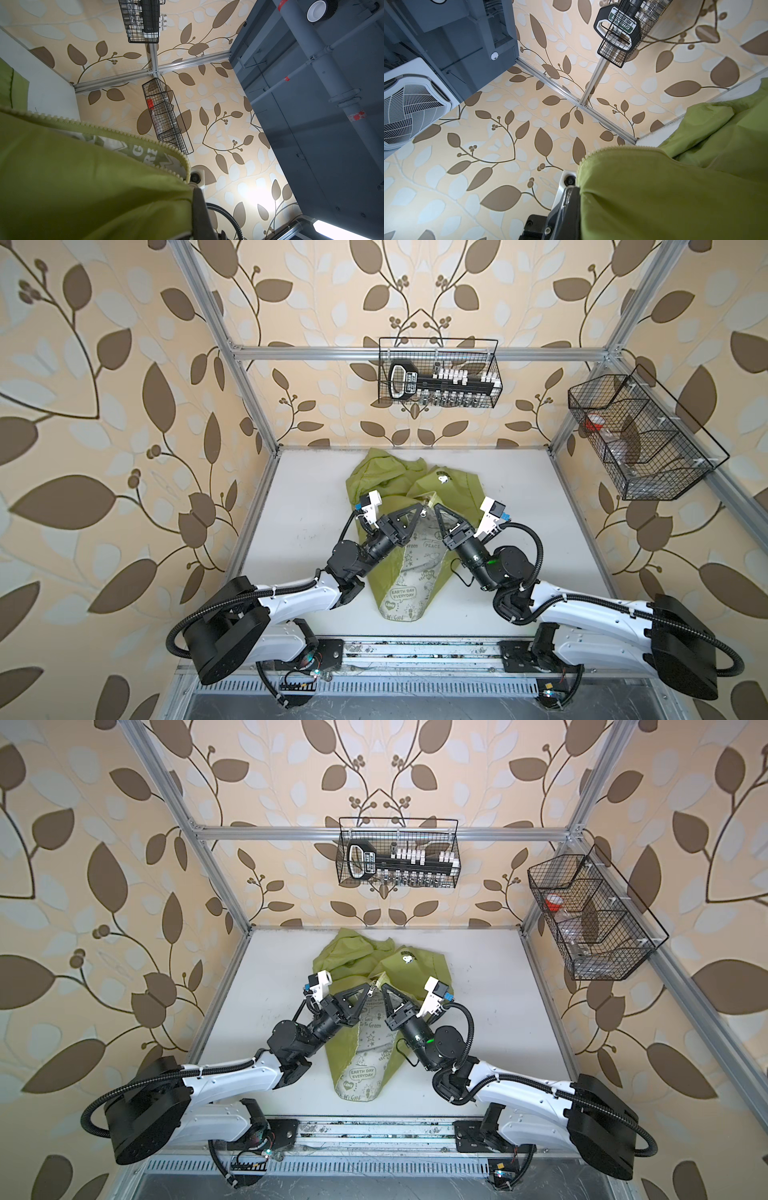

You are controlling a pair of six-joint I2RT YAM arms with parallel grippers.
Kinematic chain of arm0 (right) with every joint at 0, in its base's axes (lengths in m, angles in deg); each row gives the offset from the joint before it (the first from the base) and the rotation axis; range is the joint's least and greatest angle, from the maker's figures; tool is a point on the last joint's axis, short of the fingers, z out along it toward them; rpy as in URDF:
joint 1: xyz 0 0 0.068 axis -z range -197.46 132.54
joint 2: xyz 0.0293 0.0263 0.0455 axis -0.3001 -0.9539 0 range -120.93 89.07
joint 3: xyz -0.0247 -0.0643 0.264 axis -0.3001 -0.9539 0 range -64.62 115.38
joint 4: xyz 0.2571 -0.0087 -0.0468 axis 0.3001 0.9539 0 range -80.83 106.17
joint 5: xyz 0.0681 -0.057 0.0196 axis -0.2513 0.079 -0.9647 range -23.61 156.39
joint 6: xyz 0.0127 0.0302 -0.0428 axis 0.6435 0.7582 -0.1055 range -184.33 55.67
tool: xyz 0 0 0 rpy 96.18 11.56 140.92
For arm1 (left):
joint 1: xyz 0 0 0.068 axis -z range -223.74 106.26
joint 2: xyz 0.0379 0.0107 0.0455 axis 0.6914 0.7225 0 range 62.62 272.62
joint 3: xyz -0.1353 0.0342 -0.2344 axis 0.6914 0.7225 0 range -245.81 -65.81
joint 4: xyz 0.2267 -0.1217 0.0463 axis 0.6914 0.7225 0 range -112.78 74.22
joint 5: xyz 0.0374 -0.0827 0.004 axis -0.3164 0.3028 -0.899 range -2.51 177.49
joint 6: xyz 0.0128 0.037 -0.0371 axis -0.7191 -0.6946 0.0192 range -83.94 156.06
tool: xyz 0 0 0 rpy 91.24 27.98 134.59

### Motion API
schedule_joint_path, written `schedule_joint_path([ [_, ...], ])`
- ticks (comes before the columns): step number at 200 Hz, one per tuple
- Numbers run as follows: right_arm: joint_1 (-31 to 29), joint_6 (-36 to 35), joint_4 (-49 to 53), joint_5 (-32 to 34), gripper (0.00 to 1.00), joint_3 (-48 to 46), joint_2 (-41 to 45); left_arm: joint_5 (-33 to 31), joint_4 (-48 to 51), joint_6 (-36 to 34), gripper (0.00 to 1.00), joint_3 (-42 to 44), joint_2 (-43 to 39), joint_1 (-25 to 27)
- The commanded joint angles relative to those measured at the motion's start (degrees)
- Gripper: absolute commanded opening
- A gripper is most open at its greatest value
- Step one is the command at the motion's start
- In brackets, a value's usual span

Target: Zip up the jacket

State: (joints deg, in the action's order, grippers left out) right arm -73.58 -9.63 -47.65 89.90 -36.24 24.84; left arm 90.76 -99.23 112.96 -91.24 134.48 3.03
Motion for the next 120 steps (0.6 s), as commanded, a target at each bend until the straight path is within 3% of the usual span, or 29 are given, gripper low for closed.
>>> schedule_joint_path([
  [1,-0.2,0.6,-2.7,-0.7,0.00,0.2,-0.5,1.7,-5.0,0.2,0.00,-2.1,-0.2,-0.4],
  [120,-0.6,0.7,-2.8,-1.3,0.00,-0.1,-0.3,1.6,-5.0,0.2,0.00,-1.9,0.5,-0.4],
])
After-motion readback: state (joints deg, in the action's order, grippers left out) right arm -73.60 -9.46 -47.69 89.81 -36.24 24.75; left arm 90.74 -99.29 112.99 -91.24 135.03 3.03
